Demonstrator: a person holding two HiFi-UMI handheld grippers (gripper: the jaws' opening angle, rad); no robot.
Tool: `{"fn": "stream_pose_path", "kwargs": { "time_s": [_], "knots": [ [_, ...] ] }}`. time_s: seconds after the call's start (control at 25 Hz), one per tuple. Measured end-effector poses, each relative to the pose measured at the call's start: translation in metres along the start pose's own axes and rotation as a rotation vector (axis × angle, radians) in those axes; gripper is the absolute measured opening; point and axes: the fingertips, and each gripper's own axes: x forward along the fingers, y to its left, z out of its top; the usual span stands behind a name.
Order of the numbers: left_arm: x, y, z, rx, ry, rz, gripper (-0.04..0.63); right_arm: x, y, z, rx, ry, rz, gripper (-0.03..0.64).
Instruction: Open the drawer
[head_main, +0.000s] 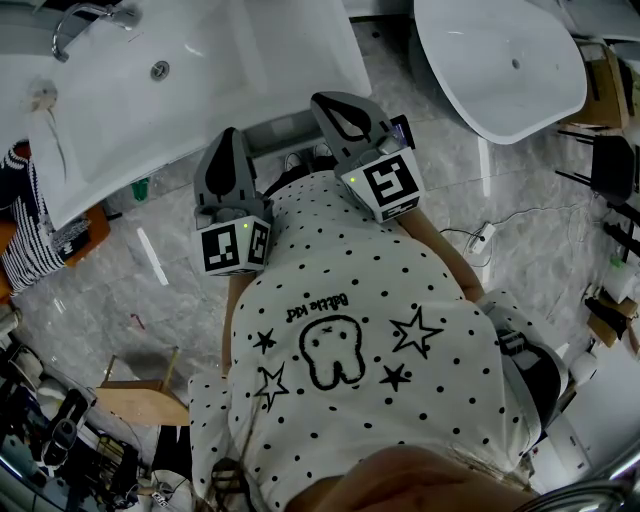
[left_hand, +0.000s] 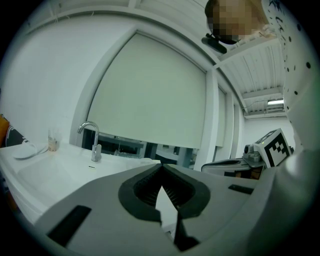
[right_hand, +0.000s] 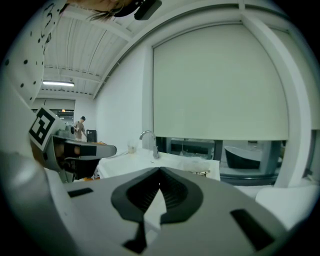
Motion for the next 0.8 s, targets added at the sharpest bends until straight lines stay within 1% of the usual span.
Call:
{"fn": "stream_pose_path", "kwargs": {
  "time_s": [0.8],
  "knots": [
    [-0.0012, 0.0007, -0.0012, -0.001, -0.003, 0.001, 0.005, 0.0002, 0.0015, -0.0014, -0.004, -0.002, 0.002, 0.015]
  ]
}}
